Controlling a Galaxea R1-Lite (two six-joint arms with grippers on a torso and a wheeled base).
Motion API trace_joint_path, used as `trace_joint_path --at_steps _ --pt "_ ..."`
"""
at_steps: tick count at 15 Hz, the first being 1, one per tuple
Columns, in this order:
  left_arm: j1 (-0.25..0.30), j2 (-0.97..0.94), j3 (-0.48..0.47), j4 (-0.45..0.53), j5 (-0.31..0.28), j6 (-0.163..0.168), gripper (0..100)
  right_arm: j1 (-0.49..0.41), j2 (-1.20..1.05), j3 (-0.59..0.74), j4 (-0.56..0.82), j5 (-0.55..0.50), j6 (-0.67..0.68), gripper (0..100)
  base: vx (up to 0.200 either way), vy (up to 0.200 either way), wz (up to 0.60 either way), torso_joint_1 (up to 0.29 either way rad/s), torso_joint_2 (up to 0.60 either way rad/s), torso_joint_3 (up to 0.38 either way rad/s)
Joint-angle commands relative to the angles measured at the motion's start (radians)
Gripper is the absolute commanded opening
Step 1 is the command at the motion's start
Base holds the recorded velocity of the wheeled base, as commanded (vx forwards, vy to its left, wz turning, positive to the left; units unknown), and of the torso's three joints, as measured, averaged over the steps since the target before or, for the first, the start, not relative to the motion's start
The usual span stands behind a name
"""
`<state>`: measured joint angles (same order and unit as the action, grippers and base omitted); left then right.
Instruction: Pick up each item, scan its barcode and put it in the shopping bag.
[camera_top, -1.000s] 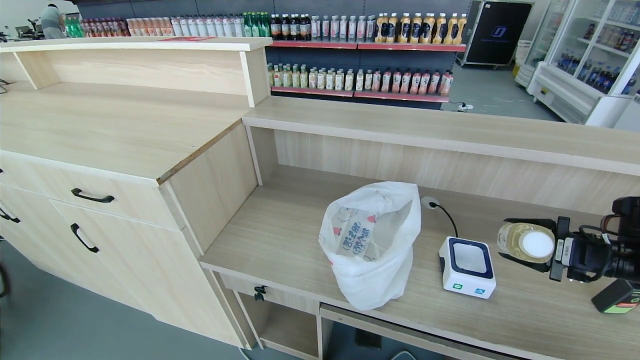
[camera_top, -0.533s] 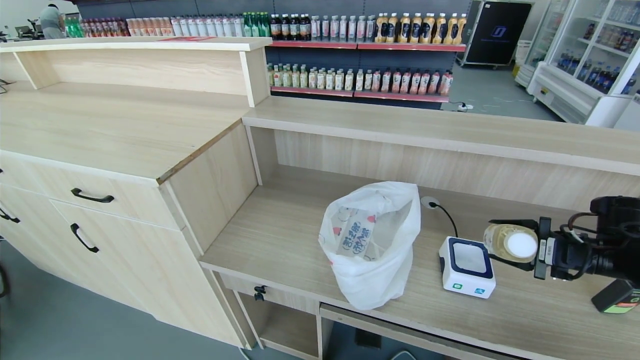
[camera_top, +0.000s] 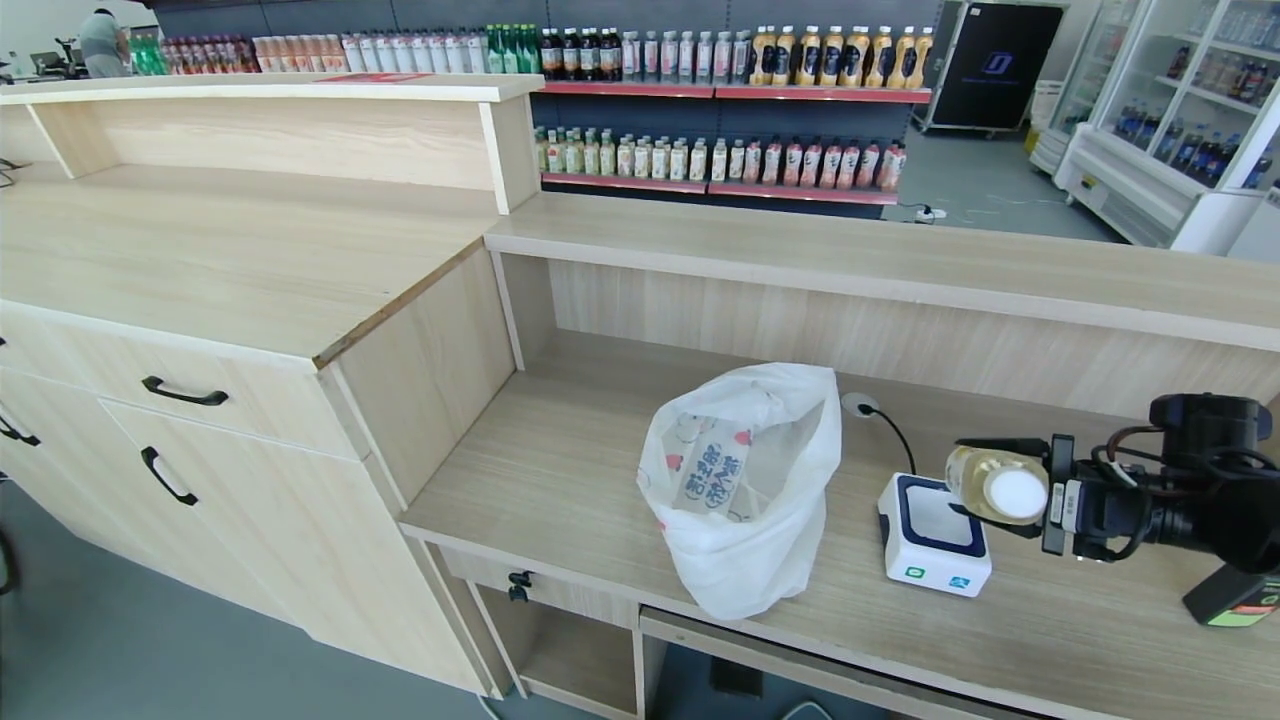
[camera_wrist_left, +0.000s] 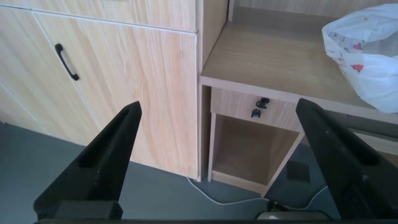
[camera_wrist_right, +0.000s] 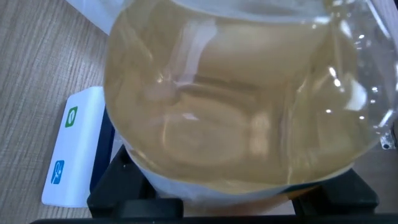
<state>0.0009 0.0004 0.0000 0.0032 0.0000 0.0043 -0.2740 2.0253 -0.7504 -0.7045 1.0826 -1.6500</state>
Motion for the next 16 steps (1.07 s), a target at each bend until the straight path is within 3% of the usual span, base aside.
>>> trace_joint_path --at_steps 1,16 --pt "0.001 0.000 0.000 0.000 0.000 0.000 100 0.003 0.018 -0.003 -0.001 0.000 -0.001 0 0.000 0.000 0.00 0.000 0.00 0.000" --pt "0.001 0.000 0.000 0.000 0.000 0.000 100 0.078 0.107 -0.043 -0.082 -0.001 0.001 0 0.000 0.000 0.00 0.000 0.00 0.000"
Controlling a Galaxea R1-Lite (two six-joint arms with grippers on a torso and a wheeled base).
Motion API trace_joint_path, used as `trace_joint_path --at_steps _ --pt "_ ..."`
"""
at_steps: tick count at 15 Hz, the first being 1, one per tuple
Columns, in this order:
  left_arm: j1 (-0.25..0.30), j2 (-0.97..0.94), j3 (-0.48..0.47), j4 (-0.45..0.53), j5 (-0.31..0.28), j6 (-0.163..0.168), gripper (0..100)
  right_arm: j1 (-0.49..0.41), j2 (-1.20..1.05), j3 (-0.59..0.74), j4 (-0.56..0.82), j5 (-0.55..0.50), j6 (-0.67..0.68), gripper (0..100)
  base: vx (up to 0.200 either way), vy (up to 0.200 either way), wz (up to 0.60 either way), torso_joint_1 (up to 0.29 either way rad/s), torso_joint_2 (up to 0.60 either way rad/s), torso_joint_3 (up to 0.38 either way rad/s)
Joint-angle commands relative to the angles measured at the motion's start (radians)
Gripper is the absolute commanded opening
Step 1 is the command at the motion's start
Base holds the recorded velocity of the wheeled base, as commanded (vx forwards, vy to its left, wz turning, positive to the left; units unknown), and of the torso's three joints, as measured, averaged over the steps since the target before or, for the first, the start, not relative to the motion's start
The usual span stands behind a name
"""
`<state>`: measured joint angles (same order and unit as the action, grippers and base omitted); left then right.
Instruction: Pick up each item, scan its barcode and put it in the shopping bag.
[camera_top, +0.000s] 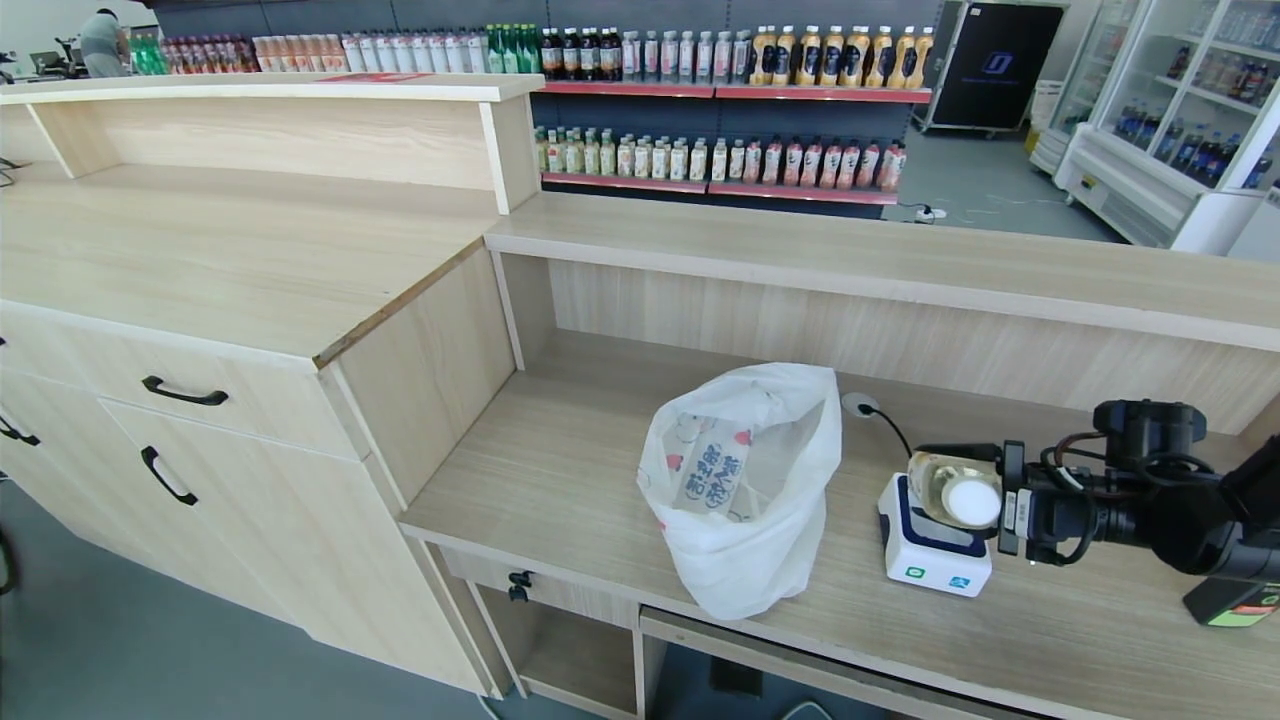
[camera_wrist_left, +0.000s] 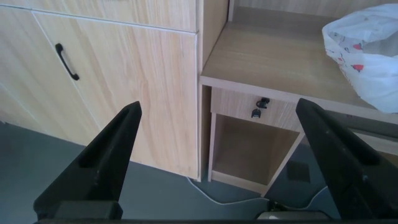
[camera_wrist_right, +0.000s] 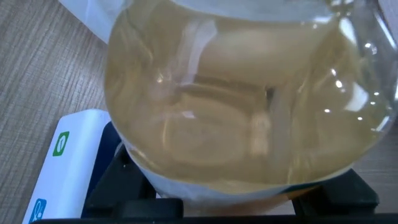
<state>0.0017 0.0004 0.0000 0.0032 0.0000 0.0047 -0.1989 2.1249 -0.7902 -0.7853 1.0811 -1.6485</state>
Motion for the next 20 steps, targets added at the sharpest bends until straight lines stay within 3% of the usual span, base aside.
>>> trace_joint_path --at_steps 1,10,11,13,15,17,19,20 --pt "0.000 0.000 0.000 0.000 0.000 0.000 100 0.003 0.007 -0.001 0.000 0.000 -0.001 0 0.000 0.000 0.00 0.000 0.00 0.000" --pt "0.000 0.000 0.000 0.000 0.000 0.000 100 0.003 -0.014 -0.046 0.000 -0.001 0.039 0 0.000 0.000 0.00 0.000 0.00 0.000" --pt "0.000 0.000 0.000 0.000 0.000 0.000 100 0.003 -0.068 -0.067 0.008 -0.001 0.107 0 0.000 0.000 0.00 0.000 0.00 0.000" --pt "0.000 0.000 0.000 0.000 0.000 0.000 100 -0.014 -0.333 -0.041 0.072 -0.029 0.498 0 0.000 0.000 0.00 0.000 0.00 0.000" --pt "0.000 0.000 0.000 0.000 0.000 0.000 100 -0.105 -0.523 -0.012 0.093 -0.142 0.836 0 0.000 0.000 0.00 0.000 0.00 0.000" --pt "0.000 0.000 0.000 0.000 0.000 0.000 100 -0.186 -0.608 0.065 0.101 -0.293 0.970 0 0.000 0.000 0.00 0.000 0.00 0.000" --pt "0.000 0.000 0.000 0.000 0.000 0.000 100 -0.237 -0.674 0.187 0.104 -0.464 0.984 0 0.000 0.000 0.00 0.000 0.00 0.000" --pt "0.000 0.000 0.000 0.000 0.000 0.000 100 -0.241 -0.686 0.201 0.104 -0.484 0.984 0 0.000 0.000 0.00 0.000 0.00 0.000"
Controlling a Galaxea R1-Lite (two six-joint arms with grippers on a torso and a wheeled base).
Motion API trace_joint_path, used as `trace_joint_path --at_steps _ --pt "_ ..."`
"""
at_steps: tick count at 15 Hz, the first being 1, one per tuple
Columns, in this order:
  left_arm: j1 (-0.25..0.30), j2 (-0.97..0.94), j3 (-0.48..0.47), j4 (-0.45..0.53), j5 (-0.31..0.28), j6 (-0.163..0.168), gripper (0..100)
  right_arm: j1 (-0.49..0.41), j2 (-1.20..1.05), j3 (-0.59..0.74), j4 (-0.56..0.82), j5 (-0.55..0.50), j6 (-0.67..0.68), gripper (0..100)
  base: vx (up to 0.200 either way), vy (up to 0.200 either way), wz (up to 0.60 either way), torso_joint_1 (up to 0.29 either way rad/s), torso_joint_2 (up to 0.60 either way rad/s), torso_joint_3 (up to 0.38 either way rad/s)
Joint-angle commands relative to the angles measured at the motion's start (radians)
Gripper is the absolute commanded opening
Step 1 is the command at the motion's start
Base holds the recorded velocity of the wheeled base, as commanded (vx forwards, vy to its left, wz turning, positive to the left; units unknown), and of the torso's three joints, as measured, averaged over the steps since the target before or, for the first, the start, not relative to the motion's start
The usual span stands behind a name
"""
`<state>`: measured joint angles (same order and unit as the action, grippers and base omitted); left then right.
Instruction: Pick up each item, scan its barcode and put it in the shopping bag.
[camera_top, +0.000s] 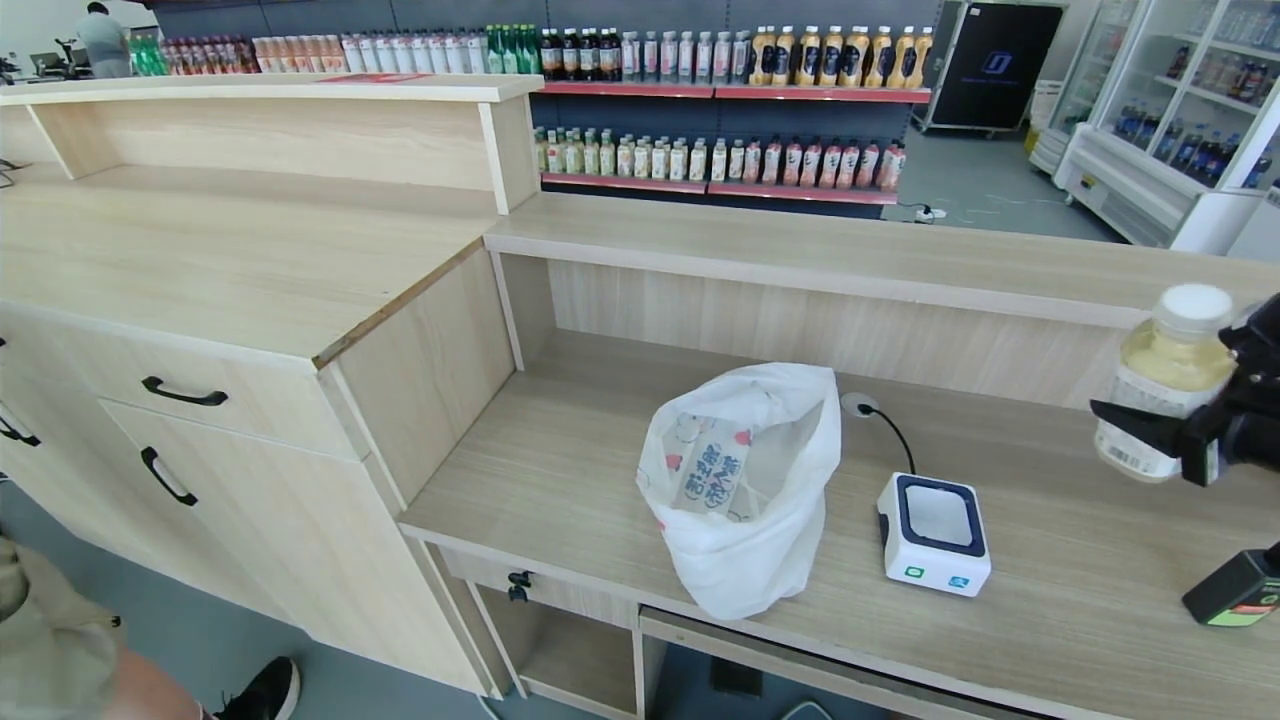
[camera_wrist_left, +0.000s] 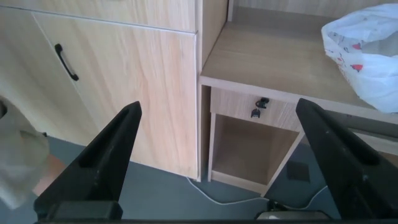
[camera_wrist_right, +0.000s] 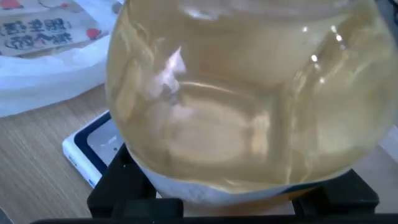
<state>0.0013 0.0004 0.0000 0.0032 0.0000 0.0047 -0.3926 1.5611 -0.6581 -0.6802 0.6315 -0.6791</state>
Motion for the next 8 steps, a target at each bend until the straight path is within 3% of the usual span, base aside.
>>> trace_joint_path --at_steps 1,4,8 --pt "0.000 0.000 0.000 0.000 0.000 0.000 100 -0.057 -0.136 0.077 -0.002 -0.039 0.016 0 0.000 0.000 0.00 0.000 0.00 0.000" --pt "0.000 0.000 0.000 0.000 0.000 0.000 100 -0.032 -0.144 0.089 -0.010 -0.042 0.009 0 0.000 0.000 0.00 0.000 0.00 0.000" --pt "0.000 0.000 0.000 0.000 0.000 0.000 100 0.023 -0.138 0.124 -0.151 -0.056 -0.013 0 0.000 0.000 0.60 0.001 0.00 0.005"
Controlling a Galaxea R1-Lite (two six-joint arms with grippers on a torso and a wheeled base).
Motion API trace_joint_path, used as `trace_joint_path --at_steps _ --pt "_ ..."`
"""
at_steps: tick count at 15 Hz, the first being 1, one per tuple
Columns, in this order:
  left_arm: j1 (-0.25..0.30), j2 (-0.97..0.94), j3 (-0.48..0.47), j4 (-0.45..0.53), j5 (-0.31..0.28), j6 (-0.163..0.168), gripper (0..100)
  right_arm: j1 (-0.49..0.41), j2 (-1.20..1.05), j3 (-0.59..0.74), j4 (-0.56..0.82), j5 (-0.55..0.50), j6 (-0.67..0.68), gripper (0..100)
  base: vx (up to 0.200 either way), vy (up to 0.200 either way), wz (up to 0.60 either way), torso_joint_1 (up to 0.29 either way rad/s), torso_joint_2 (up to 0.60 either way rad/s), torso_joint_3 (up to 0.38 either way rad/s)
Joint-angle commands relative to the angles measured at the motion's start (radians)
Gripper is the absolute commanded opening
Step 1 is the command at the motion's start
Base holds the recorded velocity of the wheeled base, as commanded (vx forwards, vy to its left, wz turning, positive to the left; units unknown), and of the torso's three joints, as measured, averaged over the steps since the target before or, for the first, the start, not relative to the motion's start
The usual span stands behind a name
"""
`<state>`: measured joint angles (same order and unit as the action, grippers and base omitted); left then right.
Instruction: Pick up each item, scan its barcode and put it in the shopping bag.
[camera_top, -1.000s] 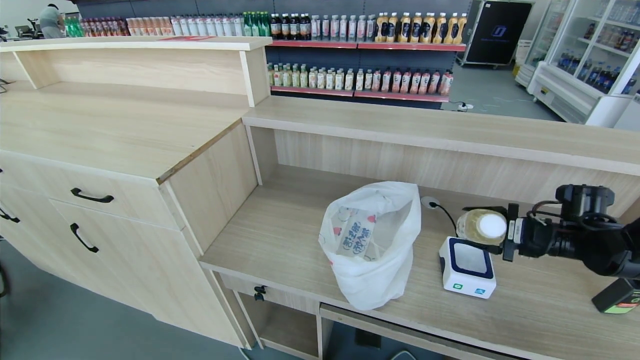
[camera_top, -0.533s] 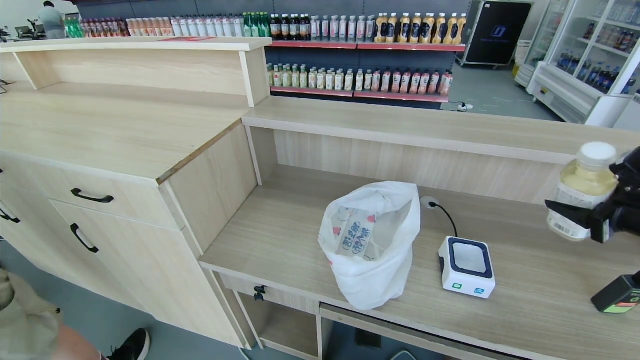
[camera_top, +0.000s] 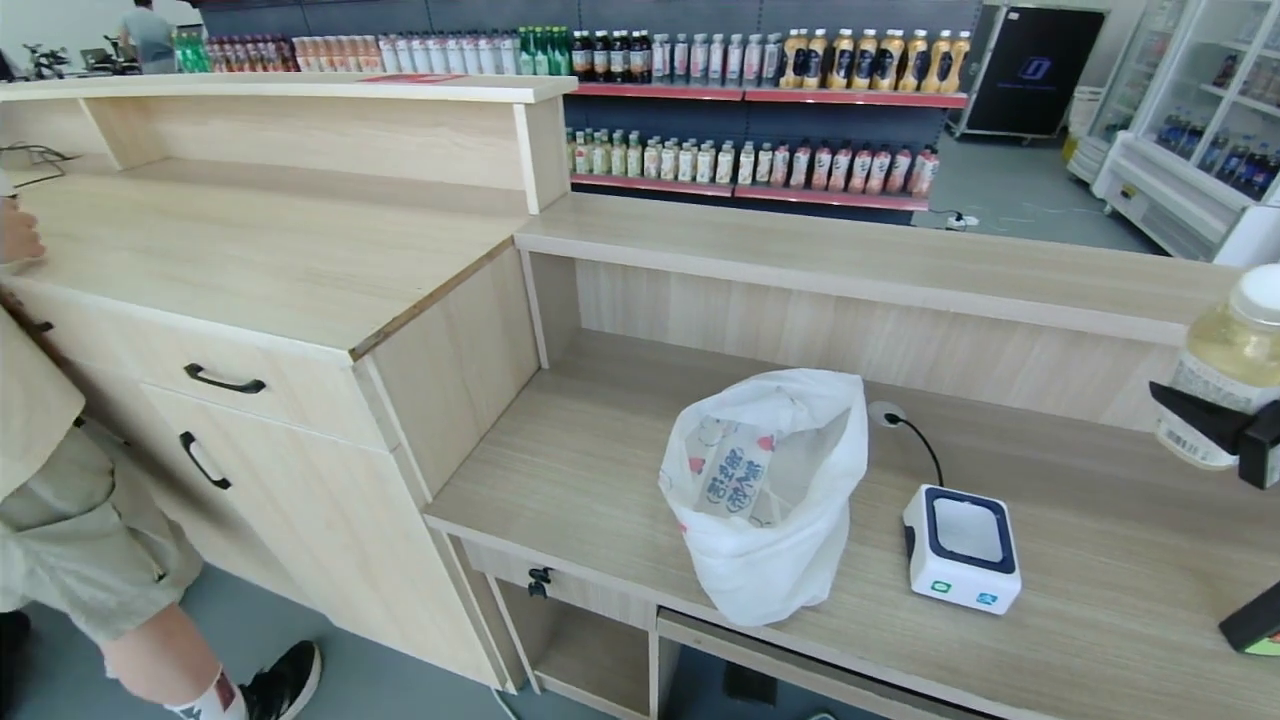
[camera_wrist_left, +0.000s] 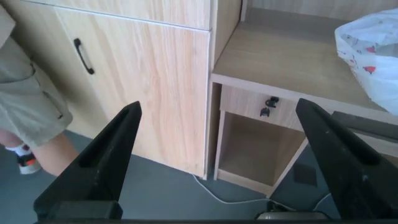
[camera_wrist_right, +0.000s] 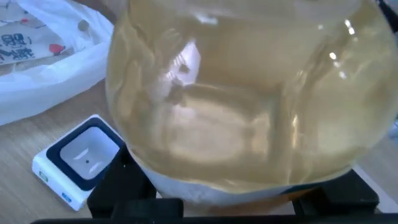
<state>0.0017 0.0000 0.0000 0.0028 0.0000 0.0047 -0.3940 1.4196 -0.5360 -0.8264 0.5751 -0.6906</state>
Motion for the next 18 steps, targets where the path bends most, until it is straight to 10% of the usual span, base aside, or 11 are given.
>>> trace_joint_path --at_steps 1,5,18 --pt "0.000 0.000 0.000 0.000 0.000 0.000 100 0.093 0.052 -0.018 -0.085 -0.067 0.002 0 0.000 0.000 0.60 -0.002 0.00 0.002" --pt "0.000 0.000 0.000 0.000 0.000 0.000 100 0.293 0.240 -0.059 -0.289 -0.245 0.204 0 0.000 0.000 0.45 0.005 0.00 0.002" --pt "0.000 0.000 0.000 0.000 0.000 0.000 100 0.331 0.762 -0.226 -0.362 -0.201 0.372 0 0.000 0.000 0.00 0.000 0.00 0.000"
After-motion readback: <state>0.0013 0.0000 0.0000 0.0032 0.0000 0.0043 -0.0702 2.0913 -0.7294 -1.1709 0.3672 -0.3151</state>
